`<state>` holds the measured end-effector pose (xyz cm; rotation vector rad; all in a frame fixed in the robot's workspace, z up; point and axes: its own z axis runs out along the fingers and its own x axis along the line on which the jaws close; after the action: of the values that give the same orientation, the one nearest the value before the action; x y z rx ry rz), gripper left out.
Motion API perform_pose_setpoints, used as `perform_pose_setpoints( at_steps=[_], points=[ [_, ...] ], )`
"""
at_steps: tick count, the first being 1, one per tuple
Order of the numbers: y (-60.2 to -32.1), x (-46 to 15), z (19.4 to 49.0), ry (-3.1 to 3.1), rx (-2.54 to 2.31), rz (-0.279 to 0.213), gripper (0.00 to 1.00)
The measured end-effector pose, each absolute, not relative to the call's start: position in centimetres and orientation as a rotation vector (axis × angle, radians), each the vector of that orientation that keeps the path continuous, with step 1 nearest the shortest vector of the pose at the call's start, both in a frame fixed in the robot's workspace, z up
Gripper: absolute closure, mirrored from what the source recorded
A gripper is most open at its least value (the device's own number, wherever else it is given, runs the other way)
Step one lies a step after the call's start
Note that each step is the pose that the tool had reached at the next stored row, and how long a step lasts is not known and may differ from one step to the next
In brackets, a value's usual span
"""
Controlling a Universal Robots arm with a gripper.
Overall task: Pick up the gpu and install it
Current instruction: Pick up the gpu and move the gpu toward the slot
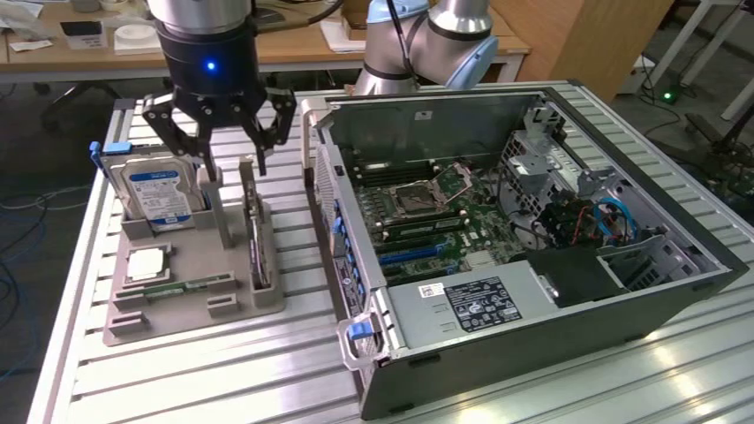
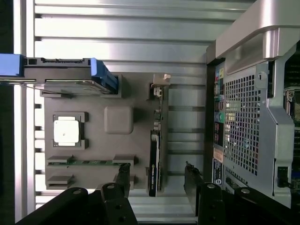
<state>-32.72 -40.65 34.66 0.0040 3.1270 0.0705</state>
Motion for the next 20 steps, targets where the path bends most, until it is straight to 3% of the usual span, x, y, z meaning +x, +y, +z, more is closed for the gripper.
perform_pose_setpoints(
  at_steps=[20],
  points=[
    [-40.7, -32.7, 33.3, 3.127, 0.004, 0.07, 0.41]
  ],
)
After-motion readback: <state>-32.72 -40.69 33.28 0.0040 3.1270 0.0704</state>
